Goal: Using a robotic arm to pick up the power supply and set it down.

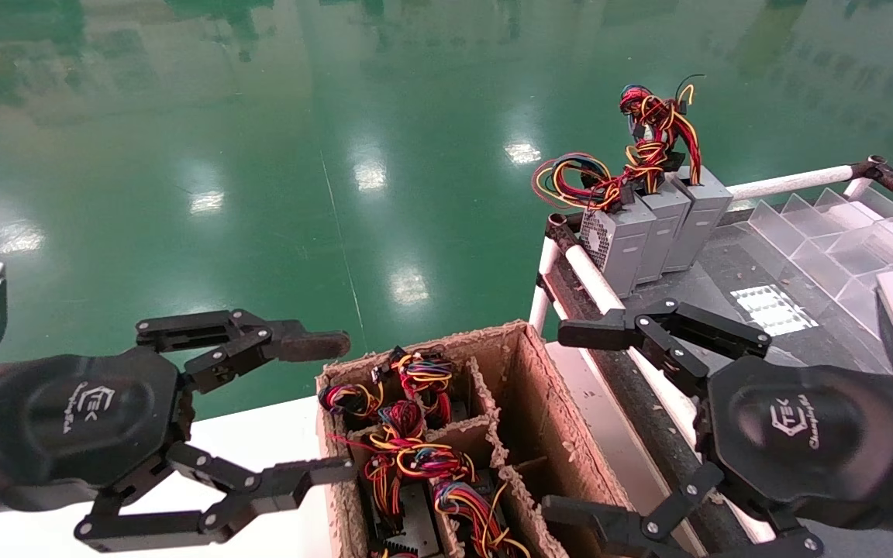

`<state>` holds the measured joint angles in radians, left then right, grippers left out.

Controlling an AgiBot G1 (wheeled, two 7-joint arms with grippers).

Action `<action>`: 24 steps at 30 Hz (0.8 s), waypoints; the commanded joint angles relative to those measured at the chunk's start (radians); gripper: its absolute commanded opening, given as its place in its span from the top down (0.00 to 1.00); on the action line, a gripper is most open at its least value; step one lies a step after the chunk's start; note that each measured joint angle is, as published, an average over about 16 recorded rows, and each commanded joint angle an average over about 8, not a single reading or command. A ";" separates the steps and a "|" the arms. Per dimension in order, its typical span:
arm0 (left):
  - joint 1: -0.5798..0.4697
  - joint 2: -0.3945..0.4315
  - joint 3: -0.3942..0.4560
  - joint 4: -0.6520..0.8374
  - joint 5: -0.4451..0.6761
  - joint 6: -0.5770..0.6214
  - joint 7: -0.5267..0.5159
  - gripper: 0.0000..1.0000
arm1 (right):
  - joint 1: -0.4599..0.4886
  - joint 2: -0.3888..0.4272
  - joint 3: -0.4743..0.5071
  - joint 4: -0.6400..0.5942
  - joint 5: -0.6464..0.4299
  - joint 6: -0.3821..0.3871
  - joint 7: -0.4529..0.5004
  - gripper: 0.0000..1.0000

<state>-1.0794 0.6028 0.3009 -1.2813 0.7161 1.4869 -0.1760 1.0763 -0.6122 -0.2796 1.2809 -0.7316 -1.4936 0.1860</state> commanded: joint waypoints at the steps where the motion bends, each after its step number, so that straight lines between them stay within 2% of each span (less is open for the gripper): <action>1: 0.000 0.000 0.000 0.000 0.000 0.000 0.000 1.00 | 0.000 0.000 0.000 0.000 0.000 0.000 0.000 0.00; 24: 0.000 0.000 0.000 0.000 0.000 0.000 0.000 1.00 | 0.000 0.000 0.000 0.000 0.000 0.000 0.000 0.00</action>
<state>-1.0794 0.6028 0.3009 -1.2813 0.7161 1.4870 -0.1760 1.0763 -0.6123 -0.2796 1.2809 -0.7316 -1.4936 0.1860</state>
